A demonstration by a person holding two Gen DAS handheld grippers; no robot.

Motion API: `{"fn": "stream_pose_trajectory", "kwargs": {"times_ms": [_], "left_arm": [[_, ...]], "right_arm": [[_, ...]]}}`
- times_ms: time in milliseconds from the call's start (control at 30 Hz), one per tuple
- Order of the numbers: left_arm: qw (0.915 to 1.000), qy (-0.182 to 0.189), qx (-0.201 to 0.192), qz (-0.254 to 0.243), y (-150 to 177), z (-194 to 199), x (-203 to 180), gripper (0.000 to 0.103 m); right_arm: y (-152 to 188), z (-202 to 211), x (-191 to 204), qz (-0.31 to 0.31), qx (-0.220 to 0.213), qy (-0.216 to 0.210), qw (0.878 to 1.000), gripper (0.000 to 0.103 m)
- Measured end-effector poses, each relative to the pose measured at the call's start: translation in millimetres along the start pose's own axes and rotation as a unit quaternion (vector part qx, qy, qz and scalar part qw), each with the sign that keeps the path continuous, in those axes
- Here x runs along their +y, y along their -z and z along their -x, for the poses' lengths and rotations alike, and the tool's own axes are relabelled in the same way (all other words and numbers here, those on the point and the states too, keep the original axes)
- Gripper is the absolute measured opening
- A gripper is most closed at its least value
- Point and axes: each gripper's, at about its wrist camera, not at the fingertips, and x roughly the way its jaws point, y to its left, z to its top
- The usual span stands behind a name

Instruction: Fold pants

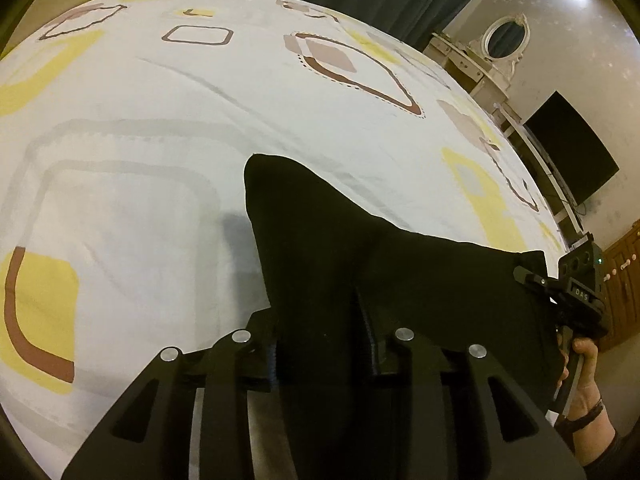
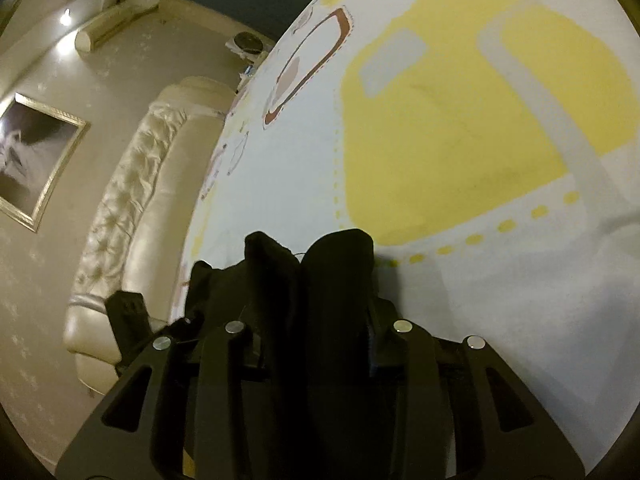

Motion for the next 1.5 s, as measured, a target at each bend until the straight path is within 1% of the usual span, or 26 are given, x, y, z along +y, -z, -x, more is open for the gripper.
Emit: {"fn": "stream_pose_trajectory", "kwargs": {"times_ms": [333, 433, 533, 600, 633, 667, 700, 767, 900, 1033, 1100, 1167, 1267, 1300, 1333, 1367, 1433, 1500], "left_arm": [[1.0000, 0.001, -0.001, 0.003, 0.3, -1.5, 1.4, 0.036], [1.0000, -0.001, -0.001, 0.003, 0.4, -0.9, 1.1, 0.038], [1.0000, -0.004, -0.001, 0.005, 0.2, 1.6, 2.4, 0.049], [0.9997, 0.001, -0.004, 0.023, 1.2, 9.4, 8.4, 0.067], [0.9995, 0.006, -0.004, 0.031, 2.2, 12.0, 11.6, 0.071], [0.9990, 0.016, 0.000, 0.041, 5.3, 16.6, 15.8, 0.076], [0.9984, 0.022, 0.004, 0.051, 10.7, 21.6, 20.3, 0.076], [0.9977, 0.028, 0.007, 0.061, 24.4, 33.0, 25.7, 0.077], [0.9944, 0.057, 0.004, 0.088, 60.6, 59.9, 34.8, 0.081], [0.9875, 0.096, 0.001, 0.125, 96.6, 78.5, 38.2, 0.082], [0.9883, 0.093, 0.002, 0.121, 105.1, 81.1, 32.6, 0.084], [0.9896, 0.092, 0.007, 0.111, 109.1, 81.4, 23.8, 0.085], [0.9888, 0.098, 0.018, 0.111, 107.7, 78.4, 13.6, 0.086], [0.9878, 0.103, 0.020, 0.116, 107.4, 77.4, 12.9, 0.086], [0.9853, 0.116, 0.025, 0.123, 107.7, 74.8, 13.8, 0.086], [0.9834, 0.124, 0.030, 0.129, 108.4, 72.7, 14.5, 0.086], [0.9805, 0.133, 0.031, 0.141, 111.4, 71.8, 15.3, 0.086], [0.9743, 0.164, 0.042, 0.149, 112.1, 68.4, 12.5, 0.086]], "right_arm": [[2.2, -0.7, 1.6, 0.000, -0.001, -0.002, 1.000, 0.033], [2.6, -1.0, 0.9, -0.001, 0.001, -0.003, 1.000, 0.037], [5.6, 3.6, 1.5, -0.012, 0.005, -0.013, 1.000, 0.046], [9.2, 10.6, 3.4, -0.025, 0.005, -0.017, 1.000, 0.055], [9.9, 14.1, 4.5, -0.029, 0.002, -0.018, 0.999, 0.057], [13.1, 20.7, 5.1, -0.033, -0.001, -0.022, 0.999, 0.062], [15.6, 25.8, 4.9, -0.036, -0.004, -0.025, 0.999, 0.067], [26.8, 41.0, 3.1, -0.040, -0.009, -0.028, 0.999, 0.070], [58.5, 69.8, -3.0, -0.052, -0.011, -0.027, 0.998, 0.073], [83.8, 88.5, -4.2, -0.054, -0.017, -0.020, 0.998, 0.074], [93.8, 94.0, -3.4, -0.054, -0.022, -0.010, 0.998, 0.075], [99.4, 93.5, -2.6, -0.057, -0.023, -0.013, 0.998, 0.076], [102.8, 86.3, 3.0, -0.051, -0.016, -0.010, 0.999, 0.080], [103.2, 82.2, 6.2, -0.049, -0.009, -0.014, 0.999, 0.082], [103.8, 77.3, 10.4, -0.045, -0.003, -0.013, 0.999, 0.084], [104.5, 73.3, 15.0, -0.036, -0.001, -0.006, 0.999, 0.085], [104.1, 68.2, 19.4, -0.030, 0.003, -0.003, 1.000, 0.085], [105.0, 64.7, 20.8, -0.029, 0.003, -0.006, 1.000, 0.085]]}}
